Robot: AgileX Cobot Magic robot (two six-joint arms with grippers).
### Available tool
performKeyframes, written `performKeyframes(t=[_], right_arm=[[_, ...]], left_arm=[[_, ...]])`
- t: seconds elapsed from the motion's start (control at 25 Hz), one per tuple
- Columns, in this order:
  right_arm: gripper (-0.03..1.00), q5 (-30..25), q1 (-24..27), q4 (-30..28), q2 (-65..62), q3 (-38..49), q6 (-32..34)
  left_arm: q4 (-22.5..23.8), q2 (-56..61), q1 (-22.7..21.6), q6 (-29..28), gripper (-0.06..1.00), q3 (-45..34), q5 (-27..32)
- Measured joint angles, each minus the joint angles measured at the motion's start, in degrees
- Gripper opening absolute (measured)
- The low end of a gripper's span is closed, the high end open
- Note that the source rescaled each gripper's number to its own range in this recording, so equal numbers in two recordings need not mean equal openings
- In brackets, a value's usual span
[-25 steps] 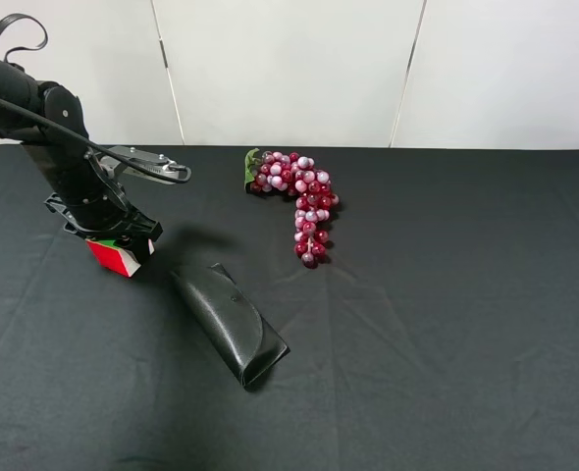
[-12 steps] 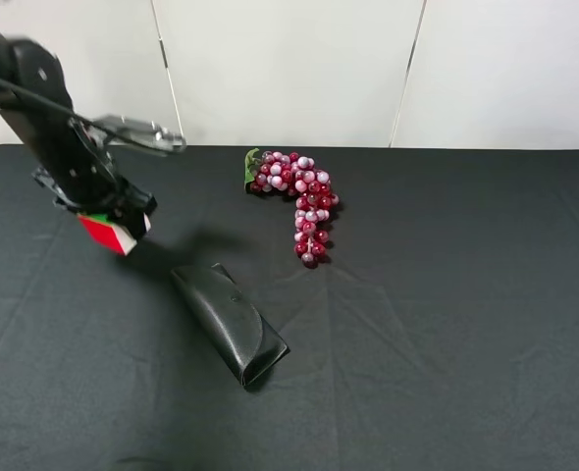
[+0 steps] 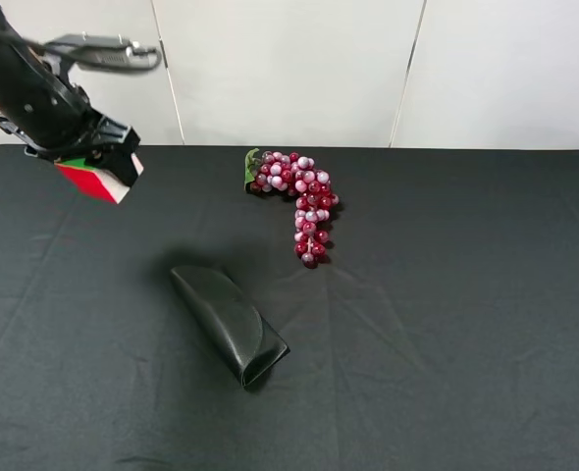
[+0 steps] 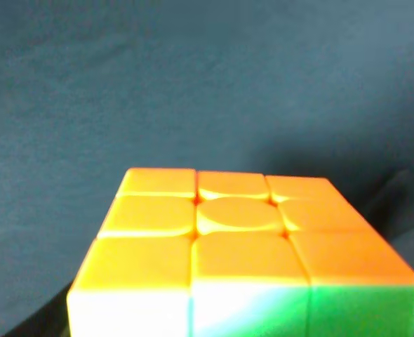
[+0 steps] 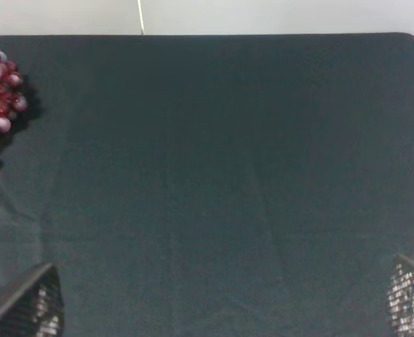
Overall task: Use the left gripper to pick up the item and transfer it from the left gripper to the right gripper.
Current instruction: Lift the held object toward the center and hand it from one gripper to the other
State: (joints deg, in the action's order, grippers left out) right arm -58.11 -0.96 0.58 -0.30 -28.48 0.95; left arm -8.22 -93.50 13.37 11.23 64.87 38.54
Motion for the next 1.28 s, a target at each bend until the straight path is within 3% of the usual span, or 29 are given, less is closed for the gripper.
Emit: performKeyframes(t=[0.32,0.64,0.8,1.04,1.28], right_arm=[[1.0,0.0,0.0,0.0,0.0,0.0,0.0],[1.0,0.0,0.0,-0.1,0.0,0.0,0.0],[1.0,0.0,0.0,-0.2,0.0,0.0,0.0],[1.0,0.0,0.0,-0.2,0.0,0.0,0.0],[1.0,0.0,0.0,-0.2,0.0,0.0,0.0]], left_arm=[[-15.7,0.4,0.9,3.6,0.0,0.0,2.7],[-29.1,0.4,7.8,11.7,0.0,0.0,2.6],[-31.9,0.4,12.6,13.0,0.0,0.0,2.7],[-32.3,0.4,18.5,13.3,0.0,0.0,2.8],[-36.2,0.3,20.7,14.8,0.0,0.0,2.9]])
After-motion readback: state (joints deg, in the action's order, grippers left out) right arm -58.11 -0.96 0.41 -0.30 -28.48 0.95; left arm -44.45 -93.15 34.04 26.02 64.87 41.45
